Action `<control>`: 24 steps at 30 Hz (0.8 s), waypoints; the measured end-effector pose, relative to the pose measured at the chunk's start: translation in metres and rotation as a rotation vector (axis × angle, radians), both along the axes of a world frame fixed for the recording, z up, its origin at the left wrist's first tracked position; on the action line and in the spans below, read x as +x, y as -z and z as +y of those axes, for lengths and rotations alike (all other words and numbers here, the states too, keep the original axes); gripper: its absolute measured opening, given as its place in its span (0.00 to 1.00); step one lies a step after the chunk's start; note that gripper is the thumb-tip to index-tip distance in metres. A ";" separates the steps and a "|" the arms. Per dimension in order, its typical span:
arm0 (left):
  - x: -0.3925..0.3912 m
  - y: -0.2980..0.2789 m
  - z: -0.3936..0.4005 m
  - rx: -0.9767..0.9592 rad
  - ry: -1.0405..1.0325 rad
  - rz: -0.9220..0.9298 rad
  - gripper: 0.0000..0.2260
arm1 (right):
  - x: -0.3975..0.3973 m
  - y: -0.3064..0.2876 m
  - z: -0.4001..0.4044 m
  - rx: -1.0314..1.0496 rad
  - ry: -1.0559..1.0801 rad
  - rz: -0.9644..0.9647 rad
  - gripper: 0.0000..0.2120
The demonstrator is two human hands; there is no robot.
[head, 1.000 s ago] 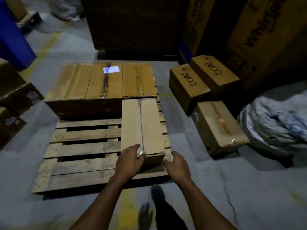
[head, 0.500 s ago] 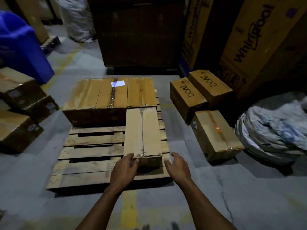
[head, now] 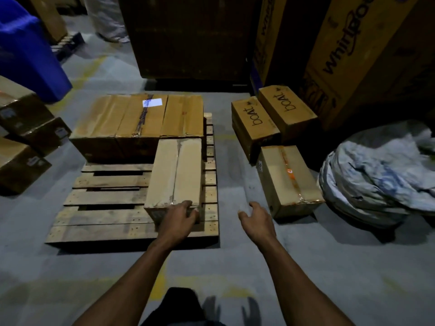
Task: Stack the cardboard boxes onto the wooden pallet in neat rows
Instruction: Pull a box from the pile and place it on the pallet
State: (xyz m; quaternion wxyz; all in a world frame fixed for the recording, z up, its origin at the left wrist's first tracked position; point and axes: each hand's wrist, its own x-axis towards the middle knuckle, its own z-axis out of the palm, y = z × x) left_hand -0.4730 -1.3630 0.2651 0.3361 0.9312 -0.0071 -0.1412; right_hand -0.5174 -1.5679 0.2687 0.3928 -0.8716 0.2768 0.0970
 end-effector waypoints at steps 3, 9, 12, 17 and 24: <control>0.019 0.001 -0.038 -0.019 0.027 0.044 0.19 | 0.014 -0.002 -0.033 0.001 0.031 0.019 0.27; 0.105 0.034 -0.115 -0.065 0.102 0.131 0.21 | 0.083 0.019 -0.102 -0.008 0.071 0.058 0.27; 0.161 0.039 -0.156 -0.090 0.133 0.182 0.21 | 0.131 0.026 -0.136 -0.013 0.101 0.078 0.28; 0.263 0.051 -0.217 -0.086 0.187 0.204 0.25 | 0.211 0.015 -0.191 -0.044 0.147 0.087 0.26; 0.373 0.033 -0.303 -0.125 0.186 0.186 0.17 | 0.313 0.016 -0.266 -0.031 0.196 0.050 0.28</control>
